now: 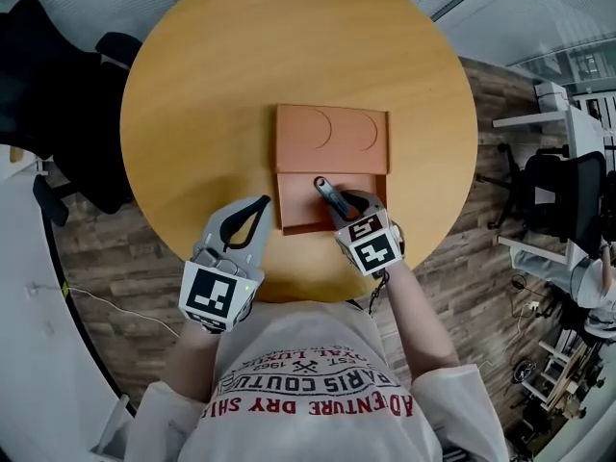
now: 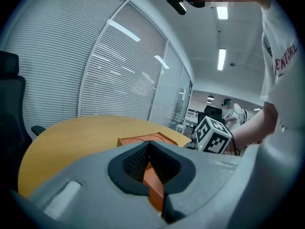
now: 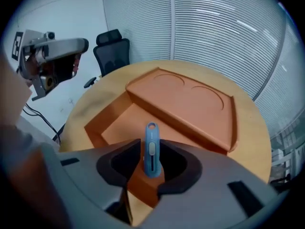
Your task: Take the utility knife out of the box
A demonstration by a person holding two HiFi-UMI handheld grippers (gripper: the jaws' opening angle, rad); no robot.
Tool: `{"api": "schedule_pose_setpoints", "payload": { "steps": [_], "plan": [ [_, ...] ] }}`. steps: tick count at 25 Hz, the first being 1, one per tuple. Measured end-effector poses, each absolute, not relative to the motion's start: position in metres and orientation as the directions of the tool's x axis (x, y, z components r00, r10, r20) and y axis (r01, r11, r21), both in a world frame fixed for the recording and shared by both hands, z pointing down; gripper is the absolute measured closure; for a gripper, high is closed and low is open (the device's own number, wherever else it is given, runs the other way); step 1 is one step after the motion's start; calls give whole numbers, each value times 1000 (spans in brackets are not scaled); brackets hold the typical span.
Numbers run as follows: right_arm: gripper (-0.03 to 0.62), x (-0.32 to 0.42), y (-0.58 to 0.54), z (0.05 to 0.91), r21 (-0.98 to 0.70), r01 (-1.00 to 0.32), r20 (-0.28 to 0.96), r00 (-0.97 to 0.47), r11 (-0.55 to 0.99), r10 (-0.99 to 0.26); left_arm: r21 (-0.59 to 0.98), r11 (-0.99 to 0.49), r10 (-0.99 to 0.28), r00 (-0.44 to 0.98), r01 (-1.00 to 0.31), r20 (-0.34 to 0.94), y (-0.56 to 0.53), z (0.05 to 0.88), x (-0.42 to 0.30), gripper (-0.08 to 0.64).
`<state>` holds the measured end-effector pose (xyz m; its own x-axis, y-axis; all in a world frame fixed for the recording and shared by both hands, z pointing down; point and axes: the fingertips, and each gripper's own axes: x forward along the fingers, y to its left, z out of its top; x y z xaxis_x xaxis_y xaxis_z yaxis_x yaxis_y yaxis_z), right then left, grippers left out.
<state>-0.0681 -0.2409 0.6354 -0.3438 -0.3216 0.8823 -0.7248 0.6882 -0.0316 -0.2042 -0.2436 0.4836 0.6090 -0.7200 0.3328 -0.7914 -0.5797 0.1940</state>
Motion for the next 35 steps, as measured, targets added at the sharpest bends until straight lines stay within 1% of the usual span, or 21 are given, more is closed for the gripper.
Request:
{"api": "schedule_pose_setpoints", "payload": {
  "steps": [4, 9, 18, 27, 35],
  "plan": [
    [456, -67, -245, 649, 12, -707, 921, -268, 707, -283, 201, -577, -717, 609, -791, 339, -248, 486, -208, 566],
    [453, -70, -245, 667, -23, -712, 948, -237, 702, -210, 201, -576, -712, 607, -793, 354, -254, 490, -213, 565],
    [454, -64, -244, 673, -49, -729, 969, -201, 683, -145, 206, -562, -720, 597, -801, 355, -257, 490, -215, 565],
    [459, -66, -242, 665, -34, -724, 960, -215, 689, -178, 180, -547, -739, 573, -817, 354, -252, 485, -221, 565],
    [459, -81, -244, 601, -4, -690, 898, -321, 724, -300, 148, -552, -749, 566, -821, 346, -230, 473, -210, 565]
  ]
}}
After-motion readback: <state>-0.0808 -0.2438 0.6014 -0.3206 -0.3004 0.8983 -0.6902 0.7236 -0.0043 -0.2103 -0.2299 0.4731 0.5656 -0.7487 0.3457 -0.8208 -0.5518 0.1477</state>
